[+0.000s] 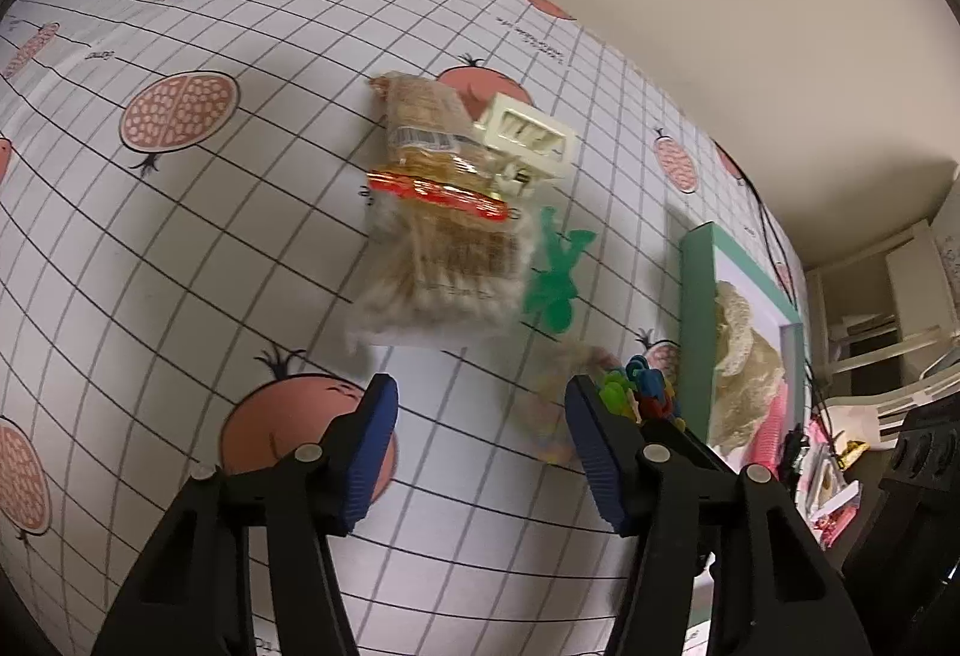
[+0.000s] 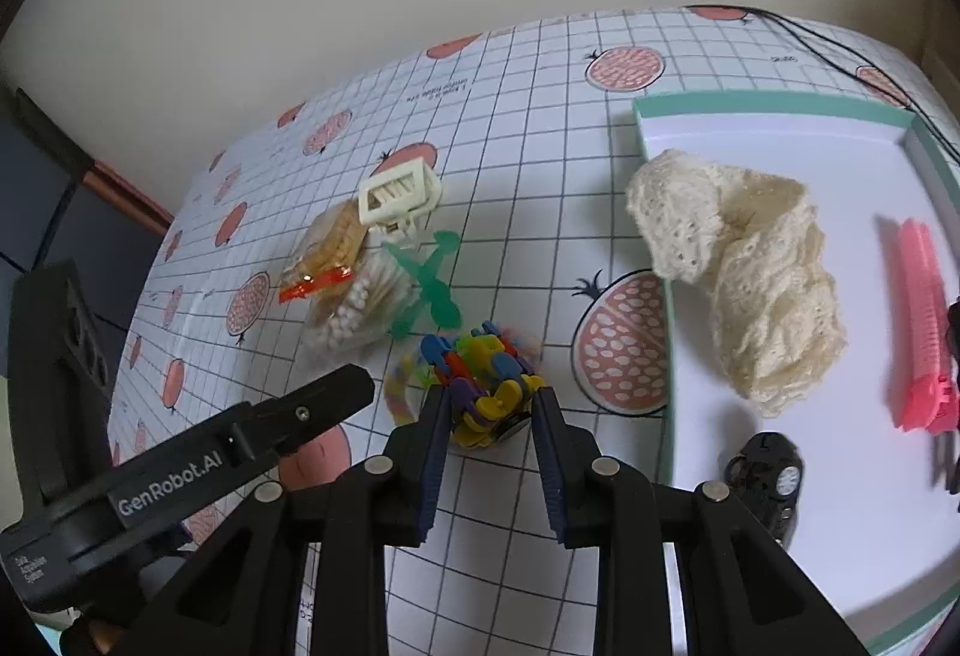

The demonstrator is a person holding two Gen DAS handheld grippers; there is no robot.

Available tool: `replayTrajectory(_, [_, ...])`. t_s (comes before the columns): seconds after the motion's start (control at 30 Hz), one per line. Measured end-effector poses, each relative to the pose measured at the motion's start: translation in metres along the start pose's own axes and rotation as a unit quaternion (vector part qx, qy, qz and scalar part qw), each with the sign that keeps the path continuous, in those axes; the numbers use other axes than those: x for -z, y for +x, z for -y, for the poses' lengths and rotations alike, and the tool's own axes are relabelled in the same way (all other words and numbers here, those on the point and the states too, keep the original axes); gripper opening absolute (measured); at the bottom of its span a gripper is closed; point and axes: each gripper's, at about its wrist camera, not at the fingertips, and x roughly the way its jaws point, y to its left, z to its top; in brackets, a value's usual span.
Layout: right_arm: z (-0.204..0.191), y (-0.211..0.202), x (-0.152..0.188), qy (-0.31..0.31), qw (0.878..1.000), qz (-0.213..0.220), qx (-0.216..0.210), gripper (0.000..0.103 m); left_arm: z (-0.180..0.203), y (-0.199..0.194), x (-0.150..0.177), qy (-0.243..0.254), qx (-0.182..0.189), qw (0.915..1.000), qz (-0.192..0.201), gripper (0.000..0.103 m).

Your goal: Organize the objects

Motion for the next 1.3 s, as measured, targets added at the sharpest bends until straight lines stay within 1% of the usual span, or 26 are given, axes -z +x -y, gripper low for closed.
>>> replayTrajectory(0.13, [0.002, 0.003, 0.002, -0.001, 1.000, -0.008, 0.007, 0.030, 0.005, 0.003, 0.002, 0.000, 0.009, 1.0000, -0.003, 0.051])
replayTrajectory(0.2, [0.004, 0.003, 0.002, 0.003, 1.000, -0.007, 0.004, 0.030, 0.006, 0.005, 0.004, 0.005, 0.009, 0.9999, -0.005, 0.045])
replayTrajectory(0.37, [0.002, 0.005, 0.002, -0.002, 1.000, -0.013, 0.006, 0.030, 0.011, 0.004, 0.004, 0.004, 0.037, 0.9993, 0.002, 0.043])
replayTrajectory(0.43, [0.002, 0.006, 0.002, 0.000, 1.000, -0.012, 0.004, 0.030, 0.014, 0.002, 0.006, 0.008, 0.041, 0.9991, 0.005, 0.041])
replayTrajectory(0.57, [0.002, 0.005, 0.002, 0.001, 1.000, -0.012, 0.004, 0.030, 0.018, 0.005, 0.006, 0.009, 0.048, 0.9988, 0.004, 0.033])
replayTrajectory(0.73, [0.003, 0.006, 0.003, -0.002, 1.000, -0.014, 0.005, 0.030, 0.017, 0.011, 0.008, -0.005, 0.061, 0.9981, -0.005, 0.025])
replayTrajectory(0.8, [0.003, 0.007, 0.004, -0.004, 1.000, -0.014, 0.005, 0.030, 0.017, 0.012, 0.008, -0.007, 0.066, 0.9978, -0.006, 0.019])
replayTrajectory(0.83, [0.003, 0.007, 0.004, -0.003, 1.000, -0.014, 0.004, 0.030, 0.017, 0.013, 0.008, -0.007, 0.068, 0.9976, -0.006, 0.019])
replayTrajectory(0.93, [0.003, 0.007, 0.003, -0.002, 1.000, -0.015, 0.003, 0.030, 0.016, 0.014, 0.009, -0.013, 0.066, 0.9977, -0.006, 0.018])
replayTrajectory(1.03, [0.002, 0.007, 0.003, -0.004, 1.000, -0.015, 0.004, 0.030, 0.014, 0.017, 0.010, -0.021, 0.074, 0.9970, -0.010, 0.011])
replayTrajectory(1.07, [0.001, 0.007, 0.003, -0.004, 1.000, -0.015, 0.004, 0.030, 0.014, 0.017, 0.010, -0.023, 0.074, 0.9969, -0.009, 0.010])
replayTrajectory(1.3, [0.000, 0.006, 0.004, -0.004, 1.000, -0.014, 0.001, 0.030, 0.013, 0.017, 0.010, -0.026, 0.064, 0.9976, -0.005, 0.007])
